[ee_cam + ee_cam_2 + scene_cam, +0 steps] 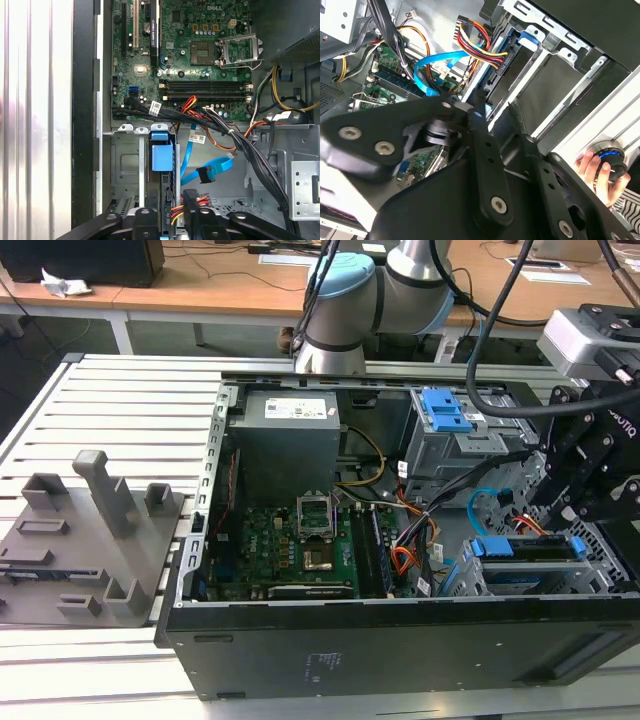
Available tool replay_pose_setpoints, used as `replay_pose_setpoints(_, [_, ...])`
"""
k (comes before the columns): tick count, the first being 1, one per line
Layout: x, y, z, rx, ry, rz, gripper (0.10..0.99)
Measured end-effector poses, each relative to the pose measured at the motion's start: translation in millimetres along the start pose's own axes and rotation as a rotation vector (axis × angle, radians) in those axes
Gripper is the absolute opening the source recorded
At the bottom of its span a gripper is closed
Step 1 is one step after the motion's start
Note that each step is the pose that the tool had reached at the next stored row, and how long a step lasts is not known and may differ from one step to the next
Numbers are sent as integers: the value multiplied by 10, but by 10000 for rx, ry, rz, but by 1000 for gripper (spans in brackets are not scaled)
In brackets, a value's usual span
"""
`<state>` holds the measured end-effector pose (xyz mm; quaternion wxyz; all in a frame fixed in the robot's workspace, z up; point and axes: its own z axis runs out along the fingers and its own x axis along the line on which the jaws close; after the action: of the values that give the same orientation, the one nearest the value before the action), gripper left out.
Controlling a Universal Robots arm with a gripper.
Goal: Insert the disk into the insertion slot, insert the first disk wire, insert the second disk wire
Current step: 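Insert the second disk wire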
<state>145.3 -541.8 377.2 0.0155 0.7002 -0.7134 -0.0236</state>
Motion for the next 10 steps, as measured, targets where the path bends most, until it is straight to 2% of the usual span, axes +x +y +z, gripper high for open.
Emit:
replay_pose_setpoints(1, [0, 0, 0, 0, 1, 0, 361])
replay_pose_setpoints(3, [-5, 1, 0, 0, -1, 0, 361])
replay_pose_setpoints(7, [-109, 3, 1, 0, 0, 0, 361])
replay_pose_setpoints(8, [-160, 3, 2, 0, 0, 0, 361])
replay_pose_setpoints(10, [-188, 4, 3, 0, -1, -1, 361])
